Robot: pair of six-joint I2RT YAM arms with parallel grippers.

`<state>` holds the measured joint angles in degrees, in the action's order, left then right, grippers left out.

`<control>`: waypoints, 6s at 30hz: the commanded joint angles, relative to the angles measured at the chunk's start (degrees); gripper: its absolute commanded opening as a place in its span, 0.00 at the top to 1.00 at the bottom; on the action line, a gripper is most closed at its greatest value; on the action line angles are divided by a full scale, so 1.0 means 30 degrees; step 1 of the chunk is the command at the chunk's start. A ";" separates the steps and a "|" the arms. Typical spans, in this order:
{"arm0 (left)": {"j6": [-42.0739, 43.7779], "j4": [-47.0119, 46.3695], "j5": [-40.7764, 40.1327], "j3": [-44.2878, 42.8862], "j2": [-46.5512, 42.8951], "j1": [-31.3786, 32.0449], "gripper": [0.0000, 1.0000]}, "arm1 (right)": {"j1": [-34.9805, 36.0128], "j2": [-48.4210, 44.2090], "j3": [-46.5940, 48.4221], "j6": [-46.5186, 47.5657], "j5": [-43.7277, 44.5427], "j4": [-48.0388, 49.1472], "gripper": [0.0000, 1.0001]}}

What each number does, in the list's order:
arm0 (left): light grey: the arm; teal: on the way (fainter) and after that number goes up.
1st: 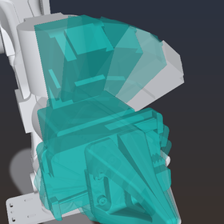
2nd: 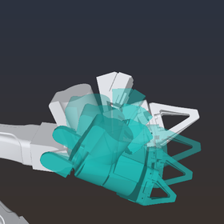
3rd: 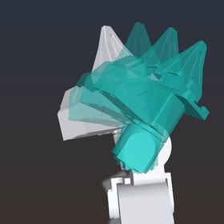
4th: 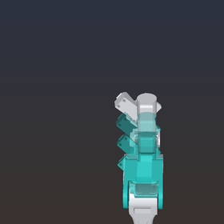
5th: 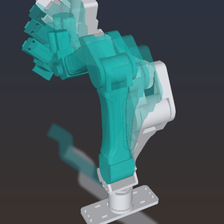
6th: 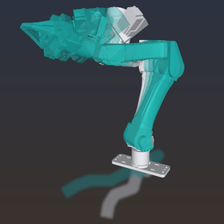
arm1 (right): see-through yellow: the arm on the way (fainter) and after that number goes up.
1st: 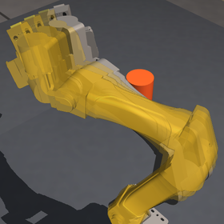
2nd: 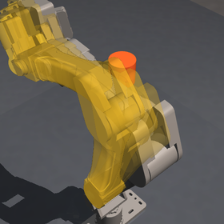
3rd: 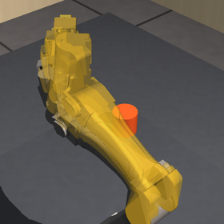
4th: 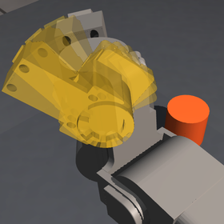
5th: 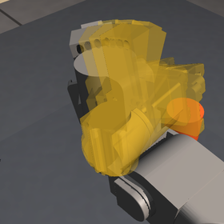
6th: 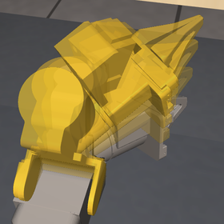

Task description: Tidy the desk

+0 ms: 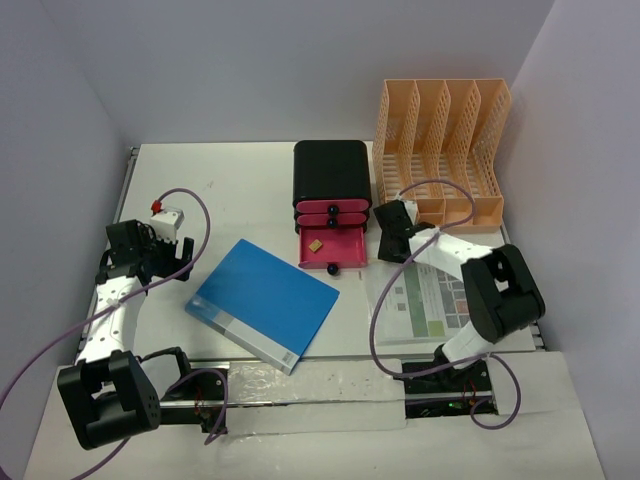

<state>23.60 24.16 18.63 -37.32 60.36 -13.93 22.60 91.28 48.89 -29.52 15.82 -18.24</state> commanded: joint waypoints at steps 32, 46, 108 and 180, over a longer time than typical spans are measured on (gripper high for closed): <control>0.0247 -0.0261 0.0527 -0.0099 0.0035 -0.0131 0.09 | 0.6382 0.1671 0.2652 -0.1469 0.3239 0.3384 0.66; 0.0160 -0.0240 0.0615 -0.0157 0.0249 -0.0131 0.09 | 0.6403 -0.1963 0.1681 -0.1369 0.2461 0.2673 0.45; 0.0296 -0.0378 0.0479 -0.0128 0.0739 -0.0131 0.09 | 0.3169 0.2768 0.1895 -0.9859 0.1545 0.8051 0.64; 0.1234 0.2638 -0.0313 -0.0304 0.2937 0.0016 0.13 | 1.7127 -0.4438 -1.1494 -1.9091 -0.4123 1.9632 0.44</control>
<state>26.22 33.54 18.05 -37.80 68.55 -13.98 72.41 70.80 13.94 -82.33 5.82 25.88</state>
